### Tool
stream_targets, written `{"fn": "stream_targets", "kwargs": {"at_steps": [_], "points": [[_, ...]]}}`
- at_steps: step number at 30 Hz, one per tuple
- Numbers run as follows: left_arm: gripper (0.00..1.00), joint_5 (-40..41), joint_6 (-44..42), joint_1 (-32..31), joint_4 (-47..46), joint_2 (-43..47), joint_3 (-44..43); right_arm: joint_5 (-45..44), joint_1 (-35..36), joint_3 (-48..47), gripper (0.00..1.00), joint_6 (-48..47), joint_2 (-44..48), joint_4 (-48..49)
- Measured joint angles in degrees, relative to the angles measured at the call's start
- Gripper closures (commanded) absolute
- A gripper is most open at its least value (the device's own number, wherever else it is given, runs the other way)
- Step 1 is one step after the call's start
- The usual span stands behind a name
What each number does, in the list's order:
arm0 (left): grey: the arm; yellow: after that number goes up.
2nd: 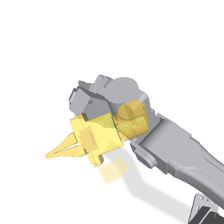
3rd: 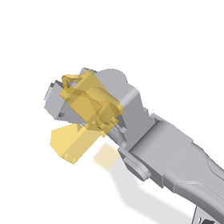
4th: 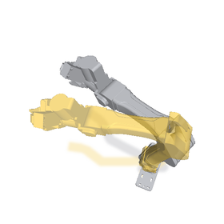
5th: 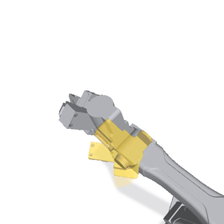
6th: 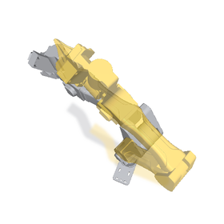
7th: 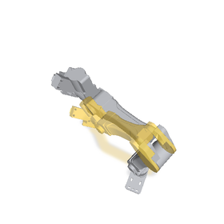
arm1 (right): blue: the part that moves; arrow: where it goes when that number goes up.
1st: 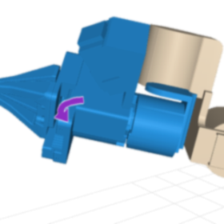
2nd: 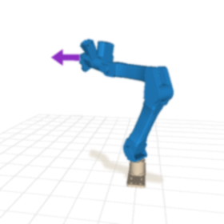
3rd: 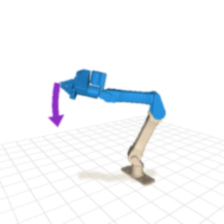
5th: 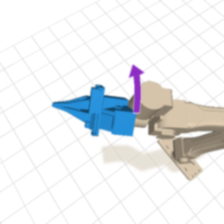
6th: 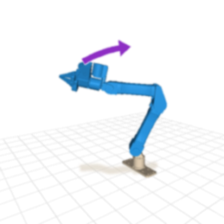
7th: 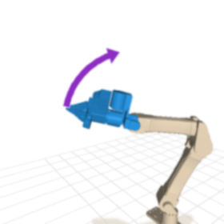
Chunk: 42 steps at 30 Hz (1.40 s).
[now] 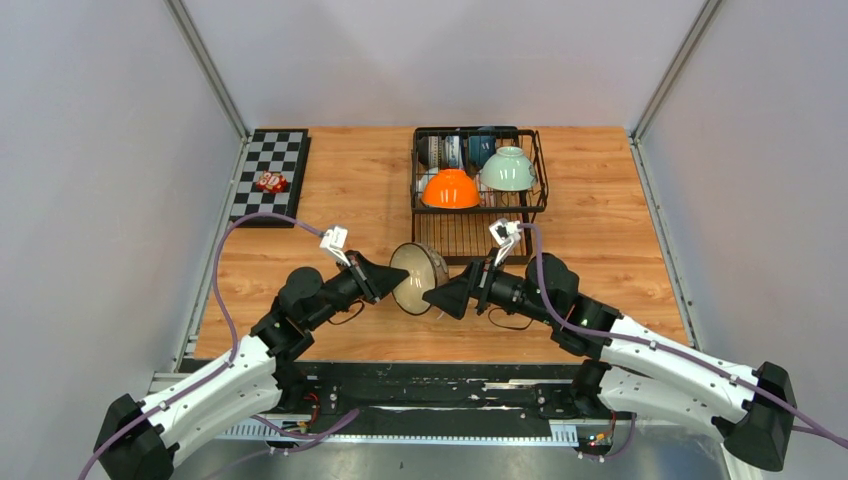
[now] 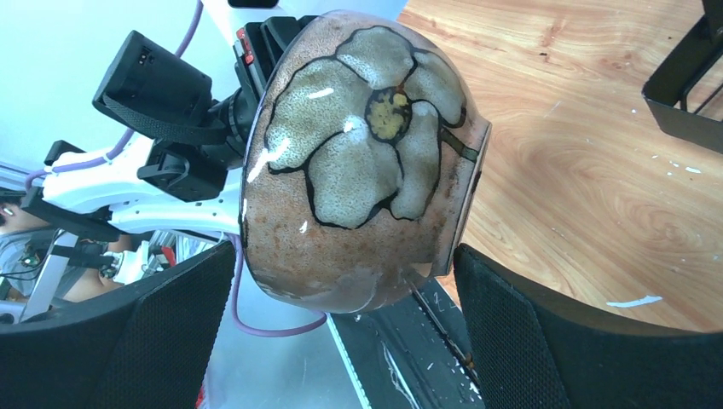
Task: Load the bowls into the dish rack
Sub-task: Turn the bowl upside down on the dish rack.
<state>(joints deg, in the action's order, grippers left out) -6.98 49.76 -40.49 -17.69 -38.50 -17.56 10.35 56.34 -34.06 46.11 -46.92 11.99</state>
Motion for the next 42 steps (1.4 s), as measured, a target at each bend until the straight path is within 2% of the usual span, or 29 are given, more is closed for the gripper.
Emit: {"fn": "stream_targets", "kwargs": {"at_steps": [11, 42], "points": [[1.00, -0.70, 1.44, 0.20, -3.28, 0.00, 0.70, -0.66, 1.38, 0.00, 0.00, 0.48, -0.28, 2.29], [1.00, -0.26, 2.56, 0.28, -7.58, 0.28, 1.36, -9.66, 5.16, -0.02, 0.00, 0.55, -0.28, 7.52]]}}
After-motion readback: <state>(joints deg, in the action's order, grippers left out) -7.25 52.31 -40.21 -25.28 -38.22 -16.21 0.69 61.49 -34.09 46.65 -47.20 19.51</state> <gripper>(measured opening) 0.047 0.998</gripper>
